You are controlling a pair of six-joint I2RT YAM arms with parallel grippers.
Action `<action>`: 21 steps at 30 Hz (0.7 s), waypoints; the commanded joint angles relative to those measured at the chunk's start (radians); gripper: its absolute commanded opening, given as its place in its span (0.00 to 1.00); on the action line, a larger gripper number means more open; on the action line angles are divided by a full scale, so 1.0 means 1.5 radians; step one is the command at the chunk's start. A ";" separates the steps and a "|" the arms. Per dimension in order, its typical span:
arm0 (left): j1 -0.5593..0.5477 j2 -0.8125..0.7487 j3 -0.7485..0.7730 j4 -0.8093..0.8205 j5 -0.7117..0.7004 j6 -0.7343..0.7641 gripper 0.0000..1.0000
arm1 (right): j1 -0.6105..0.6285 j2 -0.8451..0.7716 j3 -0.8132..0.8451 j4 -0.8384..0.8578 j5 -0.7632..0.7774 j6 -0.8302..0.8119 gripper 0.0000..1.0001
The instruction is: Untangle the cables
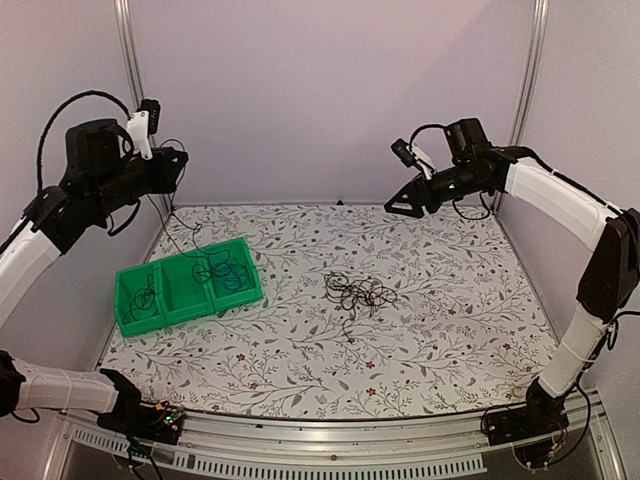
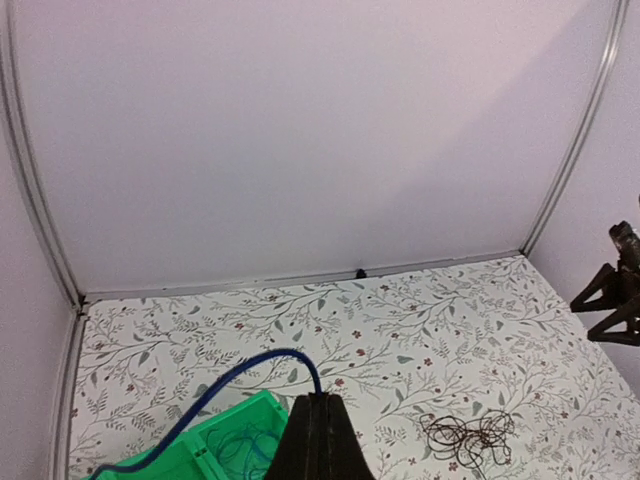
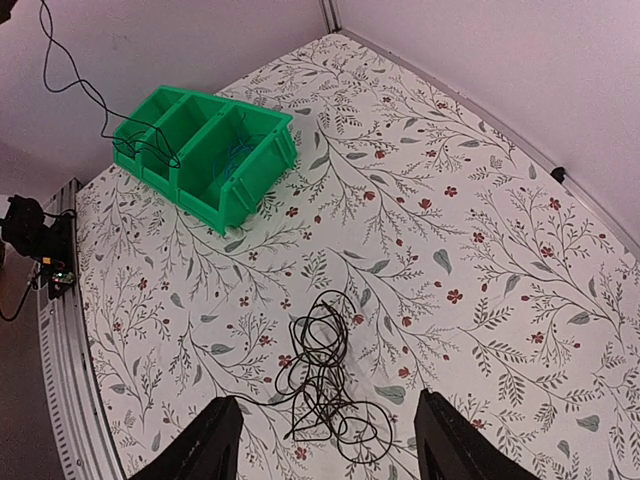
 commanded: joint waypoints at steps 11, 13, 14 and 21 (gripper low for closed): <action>0.155 -0.122 -0.069 -0.206 -0.166 -0.008 0.00 | 0.002 0.008 -0.018 0.020 -0.029 0.017 0.63; 0.170 -0.124 -0.060 -0.199 -0.167 0.004 0.00 | 0.002 0.004 -0.023 0.019 -0.027 0.016 0.63; 0.176 -0.123 -0.054 -0.197 -0.171 0.013 0.00 | 0.002 0.001 -0.026 0.020 -0.026 0.015 0.63; 0.221 -0.106 0.041 -0.170 -0.205 0.097 0.00 | 0.002 -0.017 -0.051 0.022 -0.021 0.013 0.63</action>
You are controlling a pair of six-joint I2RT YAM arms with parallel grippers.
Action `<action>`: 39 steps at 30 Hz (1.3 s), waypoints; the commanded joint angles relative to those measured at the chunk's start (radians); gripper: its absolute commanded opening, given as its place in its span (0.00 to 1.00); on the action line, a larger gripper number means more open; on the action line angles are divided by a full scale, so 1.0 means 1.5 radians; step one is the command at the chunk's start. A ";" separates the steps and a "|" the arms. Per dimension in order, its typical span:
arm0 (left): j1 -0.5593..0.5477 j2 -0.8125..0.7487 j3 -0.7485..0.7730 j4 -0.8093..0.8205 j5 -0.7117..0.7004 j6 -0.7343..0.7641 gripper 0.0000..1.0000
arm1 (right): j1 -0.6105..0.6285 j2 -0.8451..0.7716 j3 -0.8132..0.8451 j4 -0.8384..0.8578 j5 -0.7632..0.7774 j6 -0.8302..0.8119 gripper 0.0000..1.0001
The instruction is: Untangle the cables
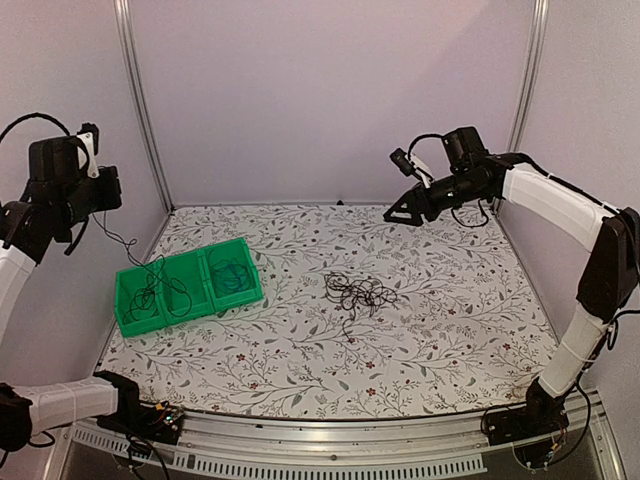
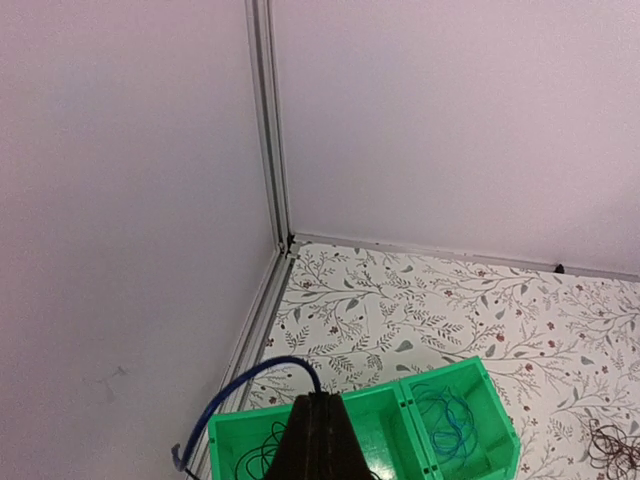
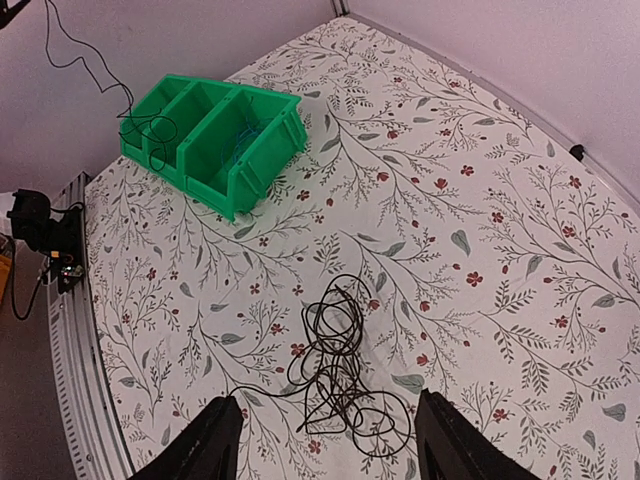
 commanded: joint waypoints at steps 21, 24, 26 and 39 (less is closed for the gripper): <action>0.104 0.056 0.118 0.074 -0.022 0.170 0.00 | 0.002 -0.027 -0.035 0.012 0.016 -0.009 0.64; 0.125 0.050 0.069 0.100 0.004 0.167 0.00 | 0.002 -0.032 -0.043 0.012 0.021 -0.012 0.64; 0.130 0.049 0.036 0.116 0.024 0.160 0.00 | 0.002 -0.034 -0.049 0.012 0.025 -0.014 0.64; 0.192 0.023 -0.235 0.231 0.057 0.135 0.00 | 0.002 -0.054 -0.081 0.010 0.045 -0.031 0.64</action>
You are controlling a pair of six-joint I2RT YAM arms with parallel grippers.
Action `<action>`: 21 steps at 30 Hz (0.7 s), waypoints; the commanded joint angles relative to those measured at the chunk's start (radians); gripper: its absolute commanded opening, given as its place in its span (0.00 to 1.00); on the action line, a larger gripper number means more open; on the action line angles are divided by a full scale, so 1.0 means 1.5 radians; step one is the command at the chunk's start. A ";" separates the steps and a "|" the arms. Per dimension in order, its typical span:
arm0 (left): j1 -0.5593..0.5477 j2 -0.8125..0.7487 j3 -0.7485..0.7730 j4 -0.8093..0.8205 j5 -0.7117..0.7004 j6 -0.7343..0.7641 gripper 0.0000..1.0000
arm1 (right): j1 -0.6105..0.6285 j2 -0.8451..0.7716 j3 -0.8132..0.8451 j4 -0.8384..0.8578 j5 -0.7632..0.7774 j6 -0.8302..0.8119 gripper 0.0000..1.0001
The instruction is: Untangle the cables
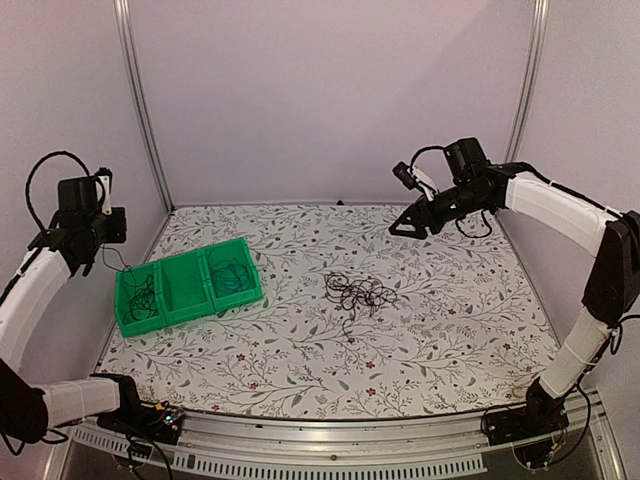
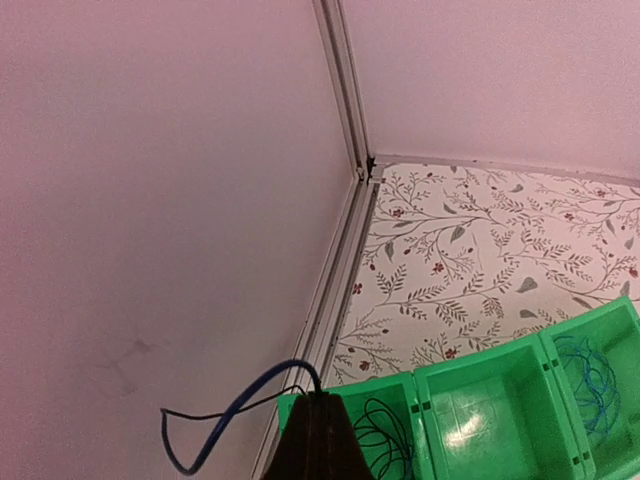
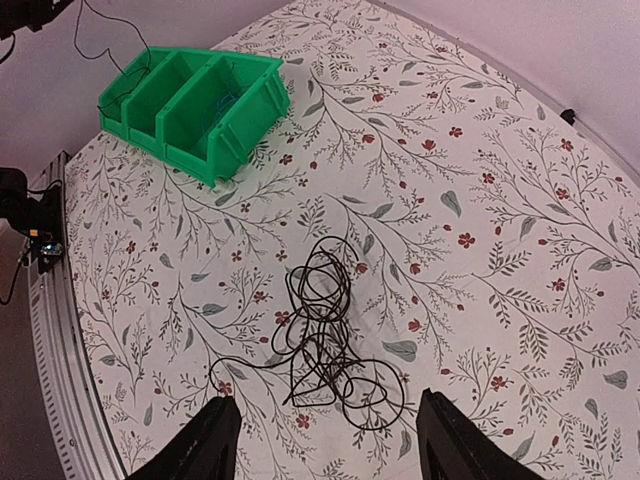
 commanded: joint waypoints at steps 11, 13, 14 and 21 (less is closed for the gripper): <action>0.034 0.005 -0.136 0.056 0.130 -0.180 0.00 | 0.002 -0.039 -0.034 0.009 0.008 -0.015 0.65; 0.035 0.016 -0.147 0.062 0.179 -0.216 0.00 | 0.002 -0.039 -0.035 0.009 0.008 -0.016 0.65; 0.034 0.023 -0.149 0.063 0.201 -0.235 0.00 | 0.003 -0.040 -0.036 0.009 0.008 -0.016 0.65; 0.011 0.009 -0.151 0.085 0.341 -0.335 0.00 | 0.002 -0.041 -0.042 0.011 0.007 -0.017 0.65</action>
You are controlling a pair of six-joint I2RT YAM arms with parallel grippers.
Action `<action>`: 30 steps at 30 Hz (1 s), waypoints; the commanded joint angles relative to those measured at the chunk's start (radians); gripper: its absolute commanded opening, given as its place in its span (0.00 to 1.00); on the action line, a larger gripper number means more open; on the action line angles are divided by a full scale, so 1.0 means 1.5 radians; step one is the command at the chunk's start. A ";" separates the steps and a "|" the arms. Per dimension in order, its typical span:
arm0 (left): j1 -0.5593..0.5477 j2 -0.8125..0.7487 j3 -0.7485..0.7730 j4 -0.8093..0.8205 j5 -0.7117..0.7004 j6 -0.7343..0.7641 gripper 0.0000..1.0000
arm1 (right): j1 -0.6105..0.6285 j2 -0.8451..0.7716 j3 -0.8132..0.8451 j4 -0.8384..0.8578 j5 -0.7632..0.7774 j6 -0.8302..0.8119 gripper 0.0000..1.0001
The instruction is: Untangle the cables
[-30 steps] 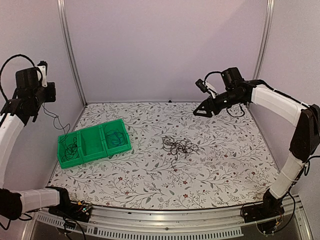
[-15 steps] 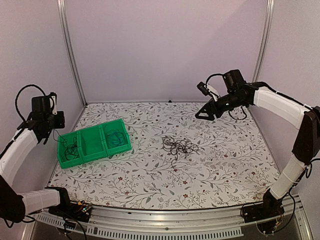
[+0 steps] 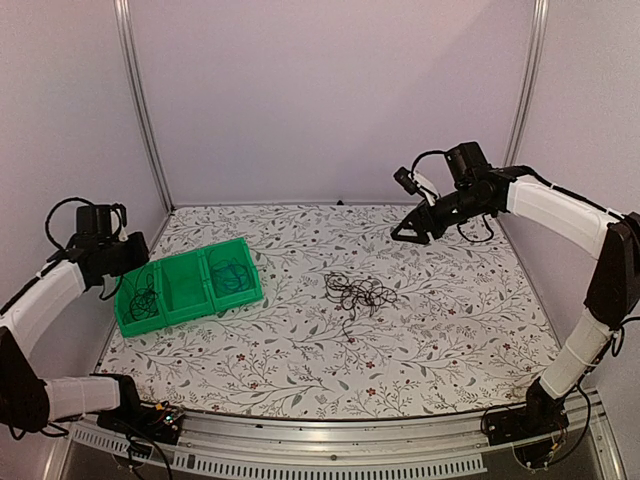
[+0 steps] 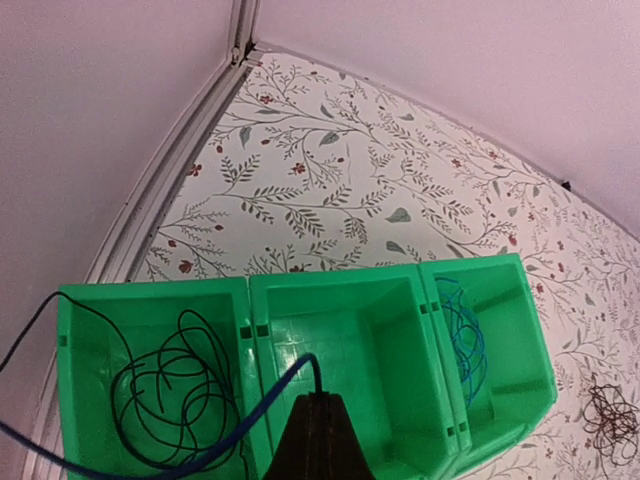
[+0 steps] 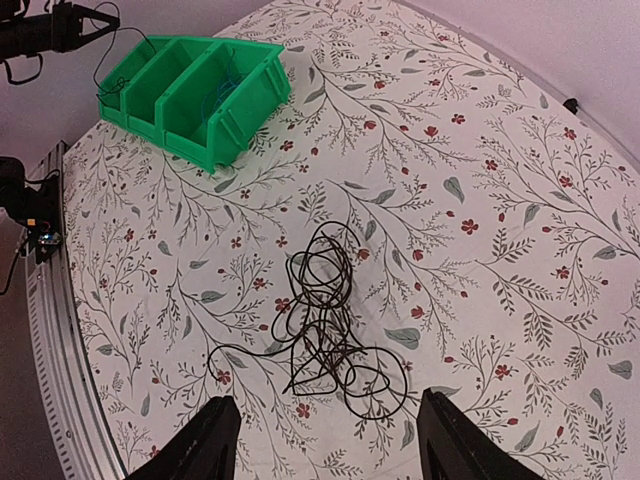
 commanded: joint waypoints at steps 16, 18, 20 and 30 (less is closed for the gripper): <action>-0.028 0.073 0.039 -0.091 -0.191 -0.014 0.00 | 0.002 -0.005 0.004 0.010 -0.017 0.005 0.65; -0.028 0.099 0.029 -0.048 -0.197 -0.006 0.00 | 0.002 -0.007 0.002 0.008 -0.014 0.004 0.65; -0.029 0.128 0.022 -0.022 -0.212 -0.001 0.00 | 0.002 -0.010 -0.005 0.009 -0.012 0.003 0.65; -0.036 0.198 -0.035 0.056 -0.202 -0.032 0.00 | 0.002 -0.040 -0.035 0.011 0.002 -0.006 0.65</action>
